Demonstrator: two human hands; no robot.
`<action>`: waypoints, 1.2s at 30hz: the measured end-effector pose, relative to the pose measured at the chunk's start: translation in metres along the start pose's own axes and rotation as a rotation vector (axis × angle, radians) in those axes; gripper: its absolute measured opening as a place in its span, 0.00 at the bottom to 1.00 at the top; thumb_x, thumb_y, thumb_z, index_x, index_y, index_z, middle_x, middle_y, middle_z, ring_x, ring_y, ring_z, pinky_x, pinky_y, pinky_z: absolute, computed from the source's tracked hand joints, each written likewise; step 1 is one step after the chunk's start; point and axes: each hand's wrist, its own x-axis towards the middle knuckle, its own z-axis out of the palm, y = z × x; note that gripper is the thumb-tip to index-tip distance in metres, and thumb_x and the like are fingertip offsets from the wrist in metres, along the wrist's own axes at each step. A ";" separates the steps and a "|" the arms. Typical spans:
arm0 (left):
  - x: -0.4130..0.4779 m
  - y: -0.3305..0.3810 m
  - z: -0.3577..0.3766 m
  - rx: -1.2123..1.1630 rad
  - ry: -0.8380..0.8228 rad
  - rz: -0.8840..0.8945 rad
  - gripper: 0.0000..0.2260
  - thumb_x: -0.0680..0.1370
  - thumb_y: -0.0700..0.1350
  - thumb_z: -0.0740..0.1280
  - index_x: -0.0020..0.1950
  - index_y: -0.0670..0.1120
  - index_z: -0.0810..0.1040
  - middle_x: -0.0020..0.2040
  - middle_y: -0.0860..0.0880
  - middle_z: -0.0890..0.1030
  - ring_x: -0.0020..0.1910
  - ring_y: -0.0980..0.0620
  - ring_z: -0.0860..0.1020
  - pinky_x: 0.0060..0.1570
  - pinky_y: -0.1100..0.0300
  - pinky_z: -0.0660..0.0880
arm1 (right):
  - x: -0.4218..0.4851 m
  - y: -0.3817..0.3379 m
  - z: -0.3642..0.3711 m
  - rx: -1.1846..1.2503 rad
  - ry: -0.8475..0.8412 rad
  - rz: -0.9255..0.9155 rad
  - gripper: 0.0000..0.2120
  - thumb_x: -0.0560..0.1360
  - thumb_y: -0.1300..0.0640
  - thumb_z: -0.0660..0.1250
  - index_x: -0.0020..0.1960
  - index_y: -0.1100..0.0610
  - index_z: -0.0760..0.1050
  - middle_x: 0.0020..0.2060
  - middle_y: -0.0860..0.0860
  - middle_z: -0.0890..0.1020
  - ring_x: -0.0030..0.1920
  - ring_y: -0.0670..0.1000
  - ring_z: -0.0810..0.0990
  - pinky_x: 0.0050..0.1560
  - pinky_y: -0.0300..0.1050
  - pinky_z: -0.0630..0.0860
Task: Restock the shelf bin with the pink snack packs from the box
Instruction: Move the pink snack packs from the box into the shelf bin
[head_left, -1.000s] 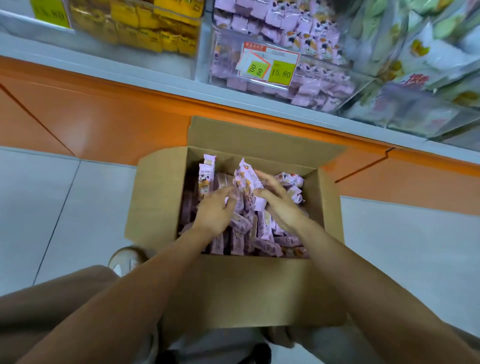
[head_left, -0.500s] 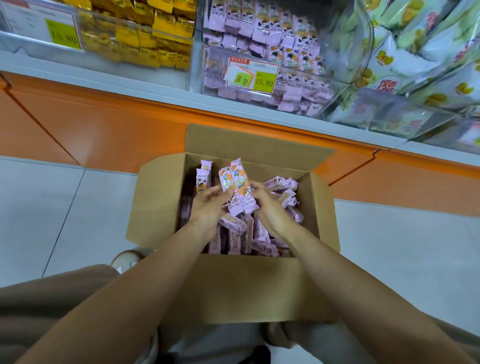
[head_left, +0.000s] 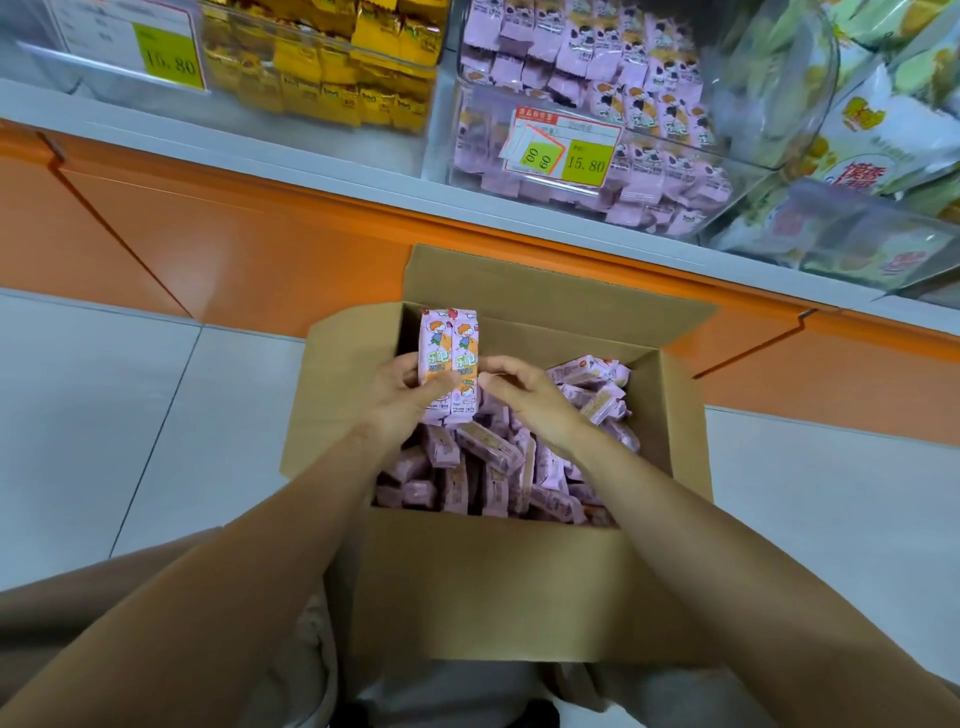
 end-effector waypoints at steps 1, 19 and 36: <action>0.002 -0.001 -0.003 0.023 0.028 0.015 0.12 0.75 0.38 0.71 0.58 0.38 0.80 0.50 0.44 0.84 0.43 0.55 0.83 0.43 0.61 0.79 | 0.005 0.004 -0.002 -0.044 0.025 0.001 0.14 0.80 0.58 0.63 0.65 0.56 0.74 0.58 0.49 0.78 0.58 0.46 0.77 0.62 0.40 0.72; 0.011 -0.012 -0.019 -0.054 0.125 -0.014 0.12 0.77 0.39 0.69 0.58 0.36 0.80 0.52 0.41 0.84 0.50 0.46 0.83 0.50 0.53 0.81 | 0.044 0.058 0.006 -0.357 0.229 0.175 0.11 0.75 0.63 0.67 0.57 0.60 0.74 0.51 0.55 0.78 0.53 0.58 0.78 0.41 0.43 0.67; -0.004 -0.012 -0.031 -0.023 0.171 0.021 0.10 0.77 0.38 0.69 0.57 0.37 0.81 0.50 0.43 0.85 0.43 0.54 0.84 0.37 0.63 0.80 | 0.066 0.053 0.037 -0.567 0.297 0.257 0.36 0.71 0.42 0.71 0.69 0.60 0.62 0.60 0.58 0.77 0.58 0.60 0.77 0.47 0.46 0.72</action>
